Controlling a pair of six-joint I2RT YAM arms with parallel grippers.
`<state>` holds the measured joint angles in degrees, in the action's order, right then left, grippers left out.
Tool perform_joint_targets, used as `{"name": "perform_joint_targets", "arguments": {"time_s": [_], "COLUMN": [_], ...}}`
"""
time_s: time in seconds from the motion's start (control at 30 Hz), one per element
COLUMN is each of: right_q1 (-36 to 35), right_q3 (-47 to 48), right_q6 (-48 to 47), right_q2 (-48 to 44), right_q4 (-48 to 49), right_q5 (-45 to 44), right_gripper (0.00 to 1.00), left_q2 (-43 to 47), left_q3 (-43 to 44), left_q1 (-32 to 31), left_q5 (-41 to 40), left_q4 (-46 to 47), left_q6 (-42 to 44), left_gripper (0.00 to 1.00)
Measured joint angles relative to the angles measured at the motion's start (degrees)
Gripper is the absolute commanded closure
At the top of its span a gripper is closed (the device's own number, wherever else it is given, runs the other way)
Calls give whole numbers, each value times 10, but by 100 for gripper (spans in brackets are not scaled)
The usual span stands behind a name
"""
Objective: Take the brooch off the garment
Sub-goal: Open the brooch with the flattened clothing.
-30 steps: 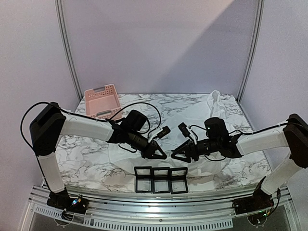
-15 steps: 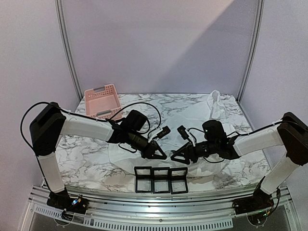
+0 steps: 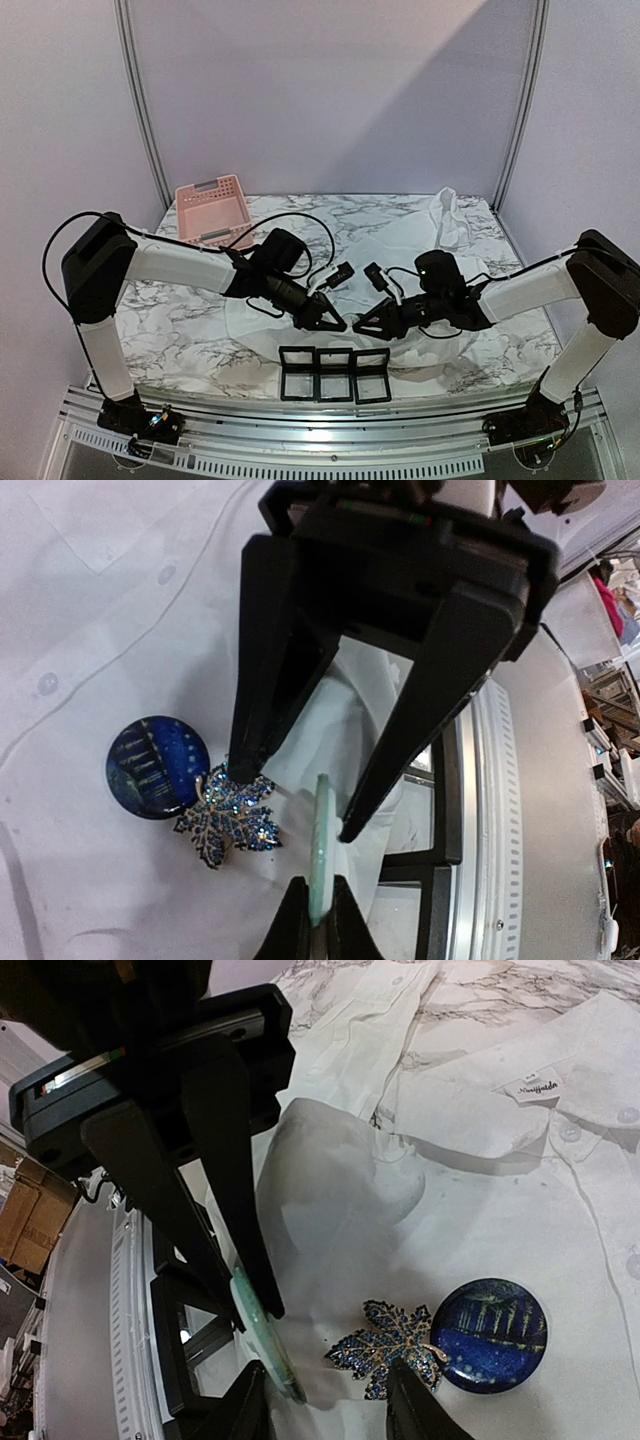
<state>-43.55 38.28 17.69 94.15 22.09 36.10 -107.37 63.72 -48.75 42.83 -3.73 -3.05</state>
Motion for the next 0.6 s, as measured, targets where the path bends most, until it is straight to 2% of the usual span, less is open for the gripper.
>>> {"name": "perform_joint_targets", "arguments": {"time_s": [0.23,0.4,0.6], "right_q1": [-1,-1,-2], "right_q3": [5,8,14], "right_q6": [0,2,5], "right_q2": [1,8,16], "right_q4": [1,3,4], "right_q5": [4,10,19], "right_gripper": [70,81,85], "left_q2": [0,0,0], "left_q3": [0,0,0], "left_q1": [0,0,0], "left_q5": [0,-5,-10], "left_q4": [0,-1,-3], "left_q6": [0,0,0], "left_gripper": [100,100,100]}}
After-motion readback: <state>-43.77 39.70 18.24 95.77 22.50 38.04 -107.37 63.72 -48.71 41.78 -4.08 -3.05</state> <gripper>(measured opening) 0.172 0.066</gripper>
